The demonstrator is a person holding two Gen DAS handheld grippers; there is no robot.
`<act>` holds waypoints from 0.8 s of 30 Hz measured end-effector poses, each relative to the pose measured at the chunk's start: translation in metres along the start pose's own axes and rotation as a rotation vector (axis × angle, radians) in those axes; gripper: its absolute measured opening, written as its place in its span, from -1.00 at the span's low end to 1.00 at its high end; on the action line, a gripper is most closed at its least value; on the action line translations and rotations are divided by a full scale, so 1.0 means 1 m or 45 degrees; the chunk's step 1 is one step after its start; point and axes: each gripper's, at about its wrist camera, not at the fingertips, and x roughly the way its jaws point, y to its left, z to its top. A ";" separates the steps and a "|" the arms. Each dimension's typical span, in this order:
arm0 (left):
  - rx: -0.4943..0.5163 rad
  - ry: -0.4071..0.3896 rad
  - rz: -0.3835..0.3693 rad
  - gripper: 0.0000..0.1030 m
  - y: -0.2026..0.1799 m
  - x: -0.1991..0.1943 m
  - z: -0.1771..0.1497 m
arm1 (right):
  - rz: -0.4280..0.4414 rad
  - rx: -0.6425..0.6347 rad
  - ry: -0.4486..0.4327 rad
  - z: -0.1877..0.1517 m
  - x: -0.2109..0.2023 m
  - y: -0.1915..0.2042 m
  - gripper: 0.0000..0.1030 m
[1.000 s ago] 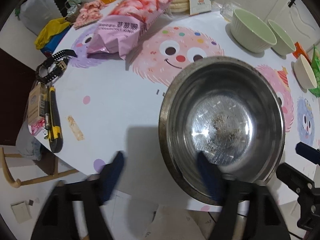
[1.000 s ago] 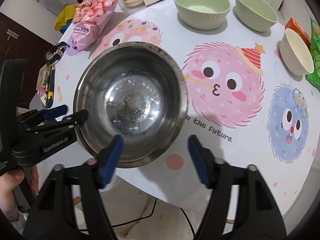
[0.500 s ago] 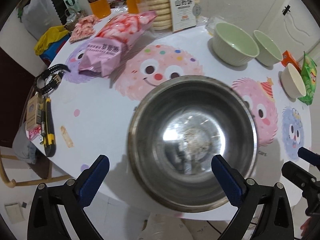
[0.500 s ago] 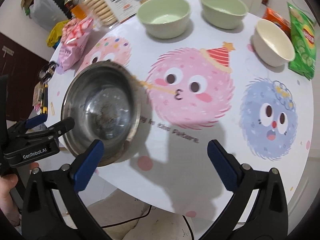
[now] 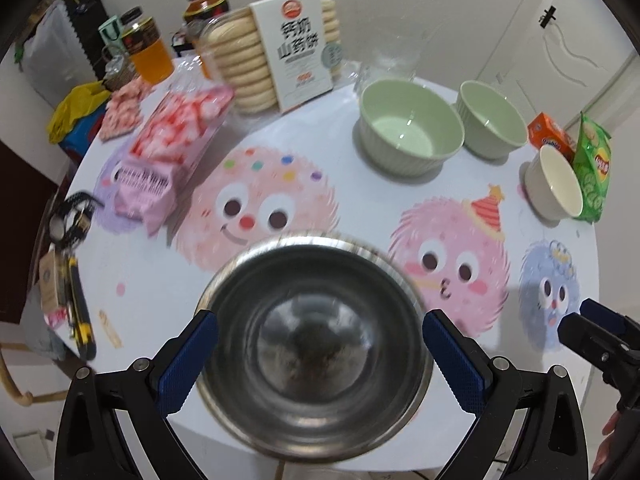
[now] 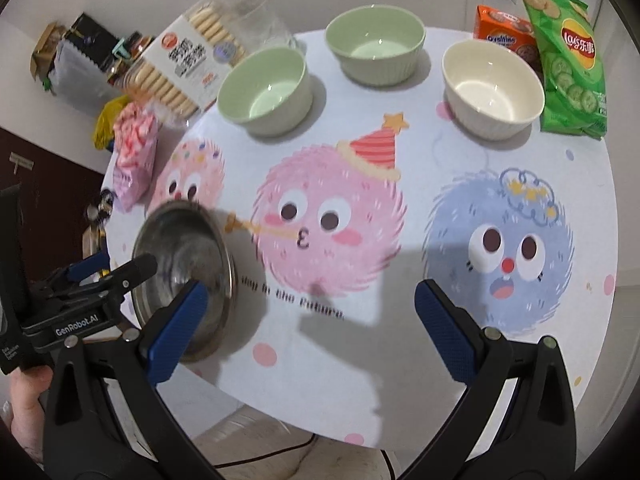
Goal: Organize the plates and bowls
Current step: 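Move both grippers to the rim of a pale green bowl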
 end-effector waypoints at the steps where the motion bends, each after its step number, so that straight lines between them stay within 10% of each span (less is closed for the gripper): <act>1: 0.006 0.000 -0.004 1.00 -0.001 0.001 0.006 | 0.002 0.007 -0.002 0.004 0.000 0.000 1.00; 24: 0.068 0.107 -0.059 1.00 -0.008 0.084 0.142 | -0.017 0.318 0.004 0.119 0.074 -0.004 1.00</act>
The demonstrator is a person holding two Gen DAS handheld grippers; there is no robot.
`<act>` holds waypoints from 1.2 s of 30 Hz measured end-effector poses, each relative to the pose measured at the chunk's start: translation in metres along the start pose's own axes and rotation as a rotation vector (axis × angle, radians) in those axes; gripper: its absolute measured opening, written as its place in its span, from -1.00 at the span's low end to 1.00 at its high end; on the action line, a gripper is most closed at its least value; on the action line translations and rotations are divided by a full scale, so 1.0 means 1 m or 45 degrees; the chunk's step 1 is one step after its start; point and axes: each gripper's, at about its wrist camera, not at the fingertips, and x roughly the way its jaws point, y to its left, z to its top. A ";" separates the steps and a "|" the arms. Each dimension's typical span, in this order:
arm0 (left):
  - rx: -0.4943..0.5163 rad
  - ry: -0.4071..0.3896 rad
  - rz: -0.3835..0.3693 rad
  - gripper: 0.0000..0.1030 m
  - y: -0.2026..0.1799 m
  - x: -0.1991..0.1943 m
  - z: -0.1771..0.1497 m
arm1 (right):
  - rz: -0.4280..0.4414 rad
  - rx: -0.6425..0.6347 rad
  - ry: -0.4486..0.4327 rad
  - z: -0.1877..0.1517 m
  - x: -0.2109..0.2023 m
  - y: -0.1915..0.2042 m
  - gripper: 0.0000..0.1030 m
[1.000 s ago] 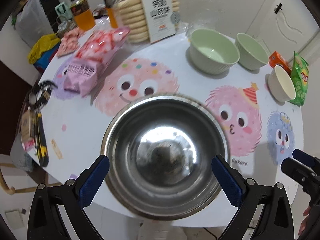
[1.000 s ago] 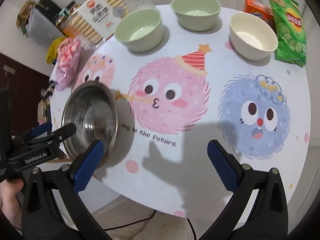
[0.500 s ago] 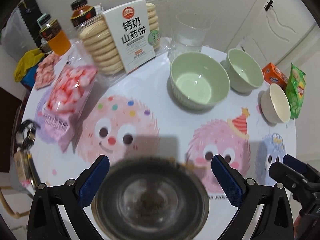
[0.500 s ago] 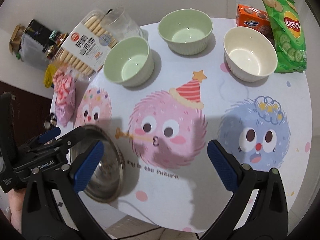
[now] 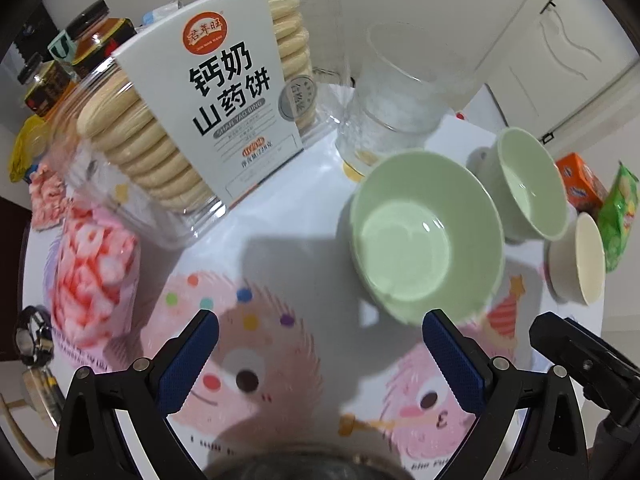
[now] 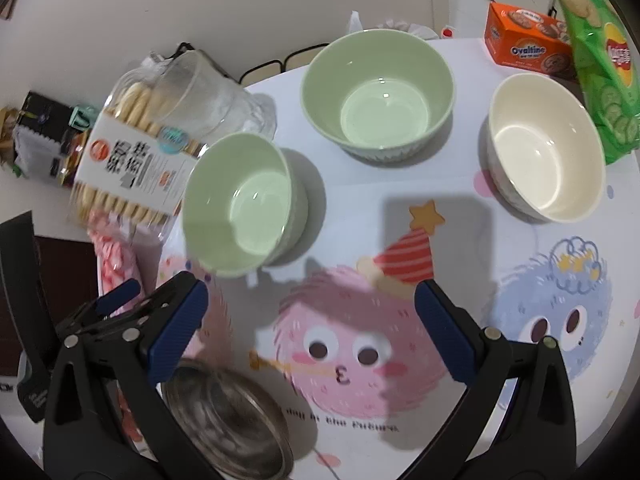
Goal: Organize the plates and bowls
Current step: 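Move both grippers to the rim of a pale green bowl, then close both grippers on the pale green bowl's rim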
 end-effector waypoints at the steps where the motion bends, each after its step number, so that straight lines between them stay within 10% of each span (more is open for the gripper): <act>1: -0.004 0.001 0.006 1.00 0.001 0.003 0.003 | -0.014 0.007 0.002 0.004 0.005 0.001 1.00; 6: -0.052 0.020 0.002 0.94 0.005 0.020 0.016 | -0.043 0.050 0.025 0.016 0.025 0.001 0.99; 18: -0.050 0.034 0.033 0.11 -0.003 0.045 0.042 | -0.069 0.051 0.071 0.036 0.058 0.004 0.34; 27: -0.018 0.054 -0.056 -0.61 -0.024 0.052 0.053 | -0.082 0.028 0.087 0.042 0.067 0.006 -0.67; 36: 0.016 0.040 -0.091 -0.90 -0.050 0.052 0.061 | -0.130 -0.057 0.063 0.047 0.062 0.016 -0.79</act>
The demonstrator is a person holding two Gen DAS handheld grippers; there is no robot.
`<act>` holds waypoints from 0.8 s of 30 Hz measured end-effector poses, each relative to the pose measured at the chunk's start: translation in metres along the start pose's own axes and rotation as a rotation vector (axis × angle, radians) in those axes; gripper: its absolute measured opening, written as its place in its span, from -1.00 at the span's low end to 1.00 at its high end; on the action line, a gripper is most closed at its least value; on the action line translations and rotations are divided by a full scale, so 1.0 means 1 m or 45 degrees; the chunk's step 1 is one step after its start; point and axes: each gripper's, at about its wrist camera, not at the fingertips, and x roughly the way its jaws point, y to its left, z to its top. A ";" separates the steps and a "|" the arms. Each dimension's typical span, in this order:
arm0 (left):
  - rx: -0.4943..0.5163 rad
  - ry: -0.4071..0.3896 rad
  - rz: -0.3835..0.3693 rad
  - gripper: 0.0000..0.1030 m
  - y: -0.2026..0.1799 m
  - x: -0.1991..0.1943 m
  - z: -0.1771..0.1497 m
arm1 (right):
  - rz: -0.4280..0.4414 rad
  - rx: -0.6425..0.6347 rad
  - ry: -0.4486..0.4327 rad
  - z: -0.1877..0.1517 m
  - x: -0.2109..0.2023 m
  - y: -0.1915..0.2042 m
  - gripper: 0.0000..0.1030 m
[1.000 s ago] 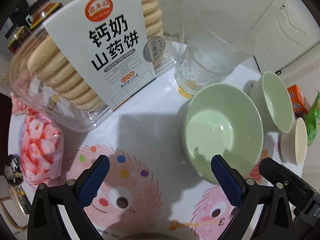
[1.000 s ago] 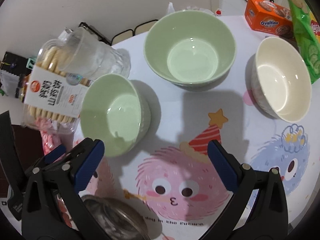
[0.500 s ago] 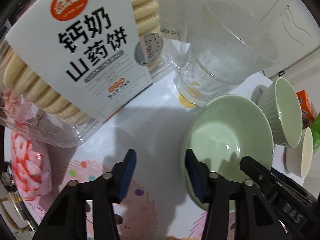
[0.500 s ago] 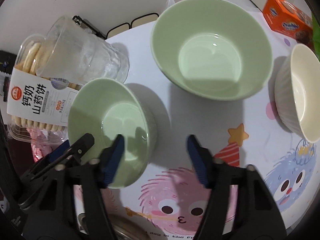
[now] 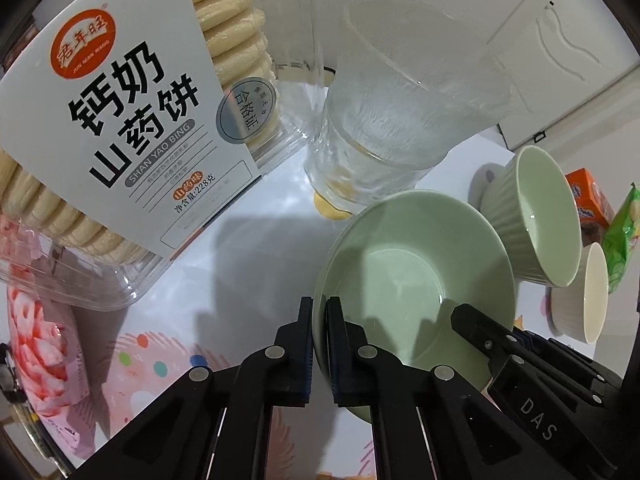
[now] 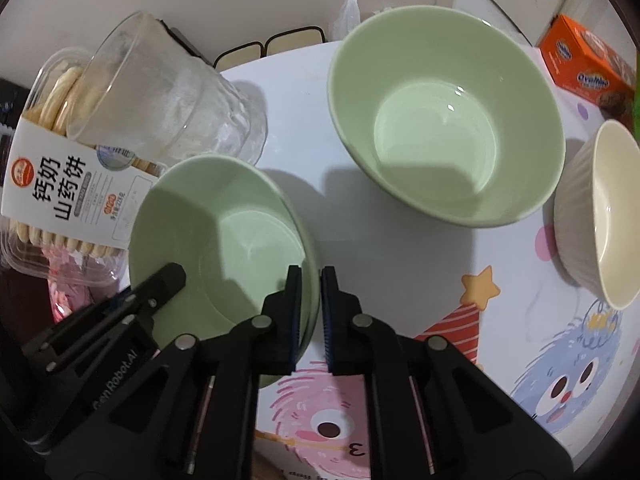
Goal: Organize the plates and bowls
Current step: 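Close both grippers on the pale green bowl's rim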
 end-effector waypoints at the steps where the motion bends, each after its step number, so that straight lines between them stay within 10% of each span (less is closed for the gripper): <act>1: -0.001 0.000 -0.003 -0.90 0.001 0.000 0.002 | 0.006 0.003 0.001 0.000 0.000 0.000 -0.79; 24: 0.099 -0.053 -0.013 -0.90 -0.056 -0.044 -0.078 | 0.028 -0.007 -0.063 -0.080 -0.055 -0.031 -0.78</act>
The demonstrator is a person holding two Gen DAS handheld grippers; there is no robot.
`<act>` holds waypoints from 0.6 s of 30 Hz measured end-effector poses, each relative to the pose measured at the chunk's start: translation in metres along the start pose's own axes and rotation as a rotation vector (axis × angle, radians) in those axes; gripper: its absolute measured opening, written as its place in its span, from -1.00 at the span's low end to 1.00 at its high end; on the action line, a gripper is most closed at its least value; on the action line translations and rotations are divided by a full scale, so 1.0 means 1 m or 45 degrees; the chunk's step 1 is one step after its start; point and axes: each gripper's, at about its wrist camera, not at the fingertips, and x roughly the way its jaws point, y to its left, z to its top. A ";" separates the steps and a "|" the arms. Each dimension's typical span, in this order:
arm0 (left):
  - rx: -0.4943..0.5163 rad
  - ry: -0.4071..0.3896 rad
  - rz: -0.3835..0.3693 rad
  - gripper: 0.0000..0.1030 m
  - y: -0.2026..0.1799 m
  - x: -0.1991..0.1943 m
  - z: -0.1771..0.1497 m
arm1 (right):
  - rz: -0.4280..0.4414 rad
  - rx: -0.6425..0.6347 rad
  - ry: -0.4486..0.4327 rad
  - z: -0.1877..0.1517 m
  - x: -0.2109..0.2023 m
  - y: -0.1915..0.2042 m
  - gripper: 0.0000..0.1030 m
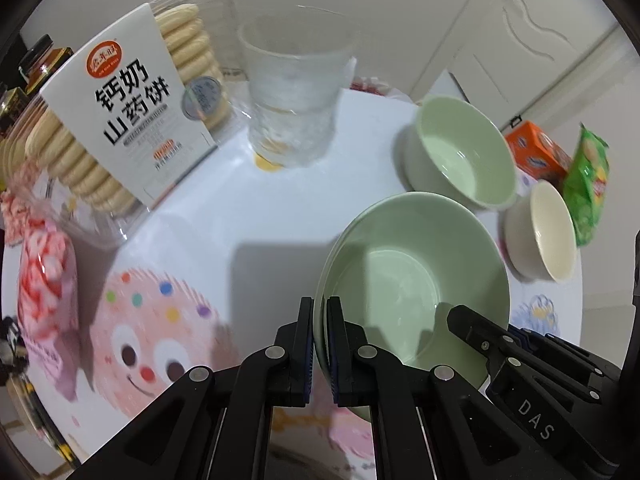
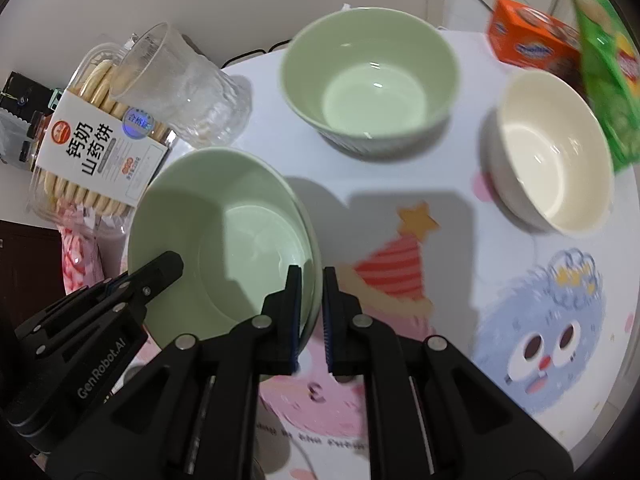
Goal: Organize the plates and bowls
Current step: 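Close both grippers on the pale green bowl's rim, then carry the pale green bowl with both grippers and lower it onto the table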
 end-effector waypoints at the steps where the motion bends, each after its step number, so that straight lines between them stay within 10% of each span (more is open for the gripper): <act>1: 0.005 0.000 -0.002 -0.90 -0.005 -0.002 -0.006 | 0.000 0.000 -0.001 -0.006 -0.003 -0.004 -0.78; 18: 0.076 0.036 -0.030 -0.89 -0.062 -0.012 -0.101 | -0.035 -0.023 -0.003 -0.089 -0.043 -0.075 -0.75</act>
